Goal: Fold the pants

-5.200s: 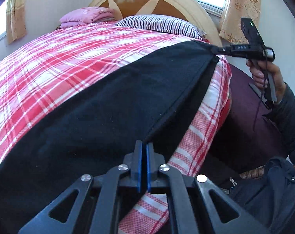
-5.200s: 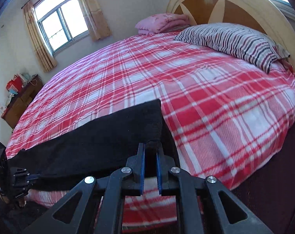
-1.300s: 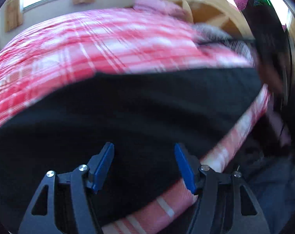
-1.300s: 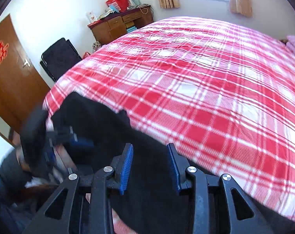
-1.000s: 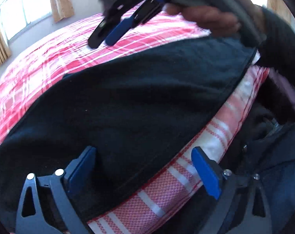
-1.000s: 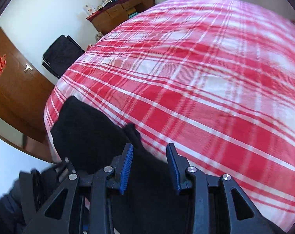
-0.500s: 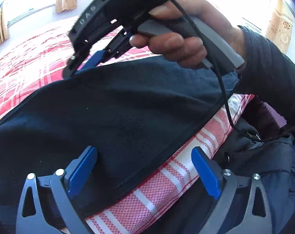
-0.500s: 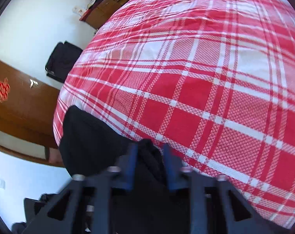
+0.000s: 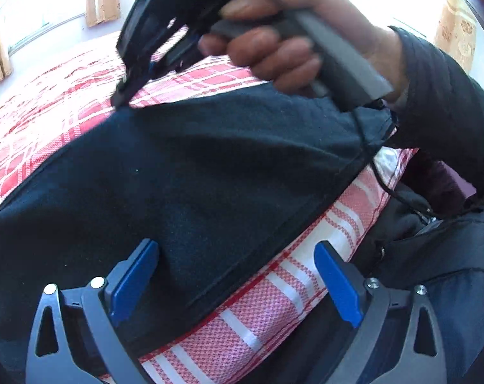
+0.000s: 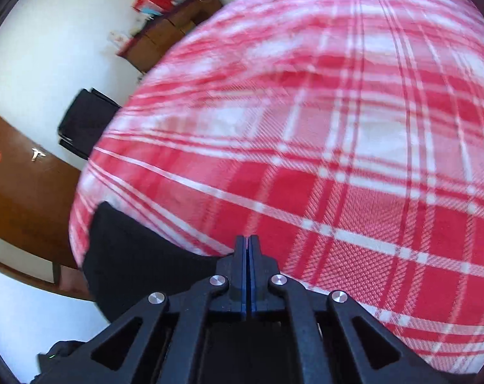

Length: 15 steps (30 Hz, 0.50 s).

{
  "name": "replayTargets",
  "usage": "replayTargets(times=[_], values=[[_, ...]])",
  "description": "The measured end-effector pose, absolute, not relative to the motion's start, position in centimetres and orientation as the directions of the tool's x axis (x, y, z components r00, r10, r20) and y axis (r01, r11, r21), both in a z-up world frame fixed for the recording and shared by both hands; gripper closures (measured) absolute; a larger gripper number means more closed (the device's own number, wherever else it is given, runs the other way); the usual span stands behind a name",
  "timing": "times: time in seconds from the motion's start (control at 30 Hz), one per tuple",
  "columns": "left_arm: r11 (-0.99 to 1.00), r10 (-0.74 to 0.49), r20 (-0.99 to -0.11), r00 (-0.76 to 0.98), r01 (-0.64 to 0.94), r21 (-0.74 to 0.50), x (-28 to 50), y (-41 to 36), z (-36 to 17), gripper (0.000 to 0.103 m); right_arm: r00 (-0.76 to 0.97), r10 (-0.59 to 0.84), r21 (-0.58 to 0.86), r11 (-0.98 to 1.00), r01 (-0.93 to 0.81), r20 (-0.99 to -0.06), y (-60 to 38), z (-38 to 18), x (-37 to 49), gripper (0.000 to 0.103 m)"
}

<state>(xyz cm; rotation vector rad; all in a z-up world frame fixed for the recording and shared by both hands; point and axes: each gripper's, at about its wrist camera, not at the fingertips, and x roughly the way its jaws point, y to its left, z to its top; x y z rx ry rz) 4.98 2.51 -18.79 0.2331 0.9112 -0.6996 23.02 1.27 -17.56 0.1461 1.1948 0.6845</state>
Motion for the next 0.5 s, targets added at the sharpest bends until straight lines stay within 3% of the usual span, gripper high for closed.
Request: replayTargets(times=[0.23, 0.3, 0.33, 0.37, 0.5], values=[[0.773, -0.480, -0.769, 0.423, 0.618, -0.142, 5.4, 2.8, -17.8, 0.003, 0.246, 0.528, 0.403, 0.815, -0.417, -0.813, -0.1, -16.9, 22.3, 0.098], [0.778, -0.491, -0.755, 0.435, 0.610, -0.154, 5.6, 3.2, -17.2, 0.003, 0.293, 0.530, 0.398, 0.823, -0.406, -0.796, -2.5, -15.6, 21.9, 0.075], [0.779, -0.495, -0.749, 0.441, 0.607, -0.158, 5.8, 3.2, -16.9, 0.003, 0.319, 0.537, 0.407, 0.825, -0.391, -0.781, -4.0, -14.9, 21.6, 0.057], [0.781, -0.499, -0.741, 0.450, 0.604, -0.159, 5.8, 3.1, -16.5, 0.003, 0.342, 0.543, 0.417, 0.827, -0.378, -0.767, -5.5, -14.4, 21.3, 0.049], [0.790, -0.496, -0.727, 0.474, 0.594, -0.153, 6.3, 2.7, -16.1, 0.003, 0.462, 0.543, 0.452, 0.840, -0.301, -0.702, -13.6, -11.4, 18.9, 0.049]])
